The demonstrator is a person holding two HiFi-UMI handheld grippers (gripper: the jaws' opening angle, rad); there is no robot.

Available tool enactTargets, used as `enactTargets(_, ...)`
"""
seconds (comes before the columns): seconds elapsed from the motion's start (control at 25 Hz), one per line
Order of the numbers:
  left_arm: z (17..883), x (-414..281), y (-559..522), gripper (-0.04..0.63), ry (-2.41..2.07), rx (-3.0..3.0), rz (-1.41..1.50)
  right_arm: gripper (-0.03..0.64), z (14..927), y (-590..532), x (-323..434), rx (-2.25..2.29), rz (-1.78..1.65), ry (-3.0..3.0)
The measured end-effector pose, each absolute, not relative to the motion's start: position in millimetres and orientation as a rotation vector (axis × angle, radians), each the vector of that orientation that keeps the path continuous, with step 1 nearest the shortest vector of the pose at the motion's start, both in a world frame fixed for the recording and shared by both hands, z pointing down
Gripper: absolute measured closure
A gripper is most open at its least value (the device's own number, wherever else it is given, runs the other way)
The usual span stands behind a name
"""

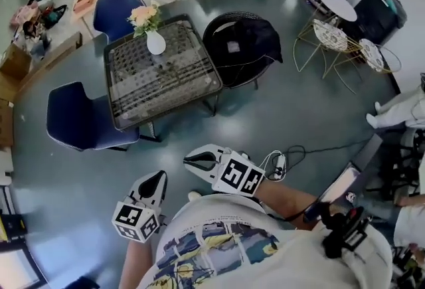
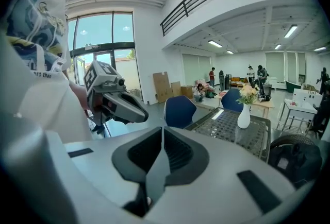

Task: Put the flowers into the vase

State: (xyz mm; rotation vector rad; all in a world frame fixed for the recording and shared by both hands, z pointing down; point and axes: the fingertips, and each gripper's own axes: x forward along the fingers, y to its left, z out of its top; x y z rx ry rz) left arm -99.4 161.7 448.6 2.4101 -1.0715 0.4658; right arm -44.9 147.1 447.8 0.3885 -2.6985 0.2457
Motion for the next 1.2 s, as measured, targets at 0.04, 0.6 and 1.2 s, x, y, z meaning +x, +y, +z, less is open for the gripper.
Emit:
enactTargets(0.04, 449, -102, 164, 0.586, -1.069, 2.412, 0.464, 0.594, 448, 149, -49, 0.389, 0.244, -2.696)
enactTargets(0.6, 454, -119, 210, 0.586, -1.039, 2.44, 0.454, 0.601, 448, 195, -75, 0.399, 0.217, -2.673)
enactTargets(1.2, 467, -134, 256, 0.586, -1.052, 2.416, 0.445, 0.601, 460, 240, -92, 0.357, 0.211, -2.652)
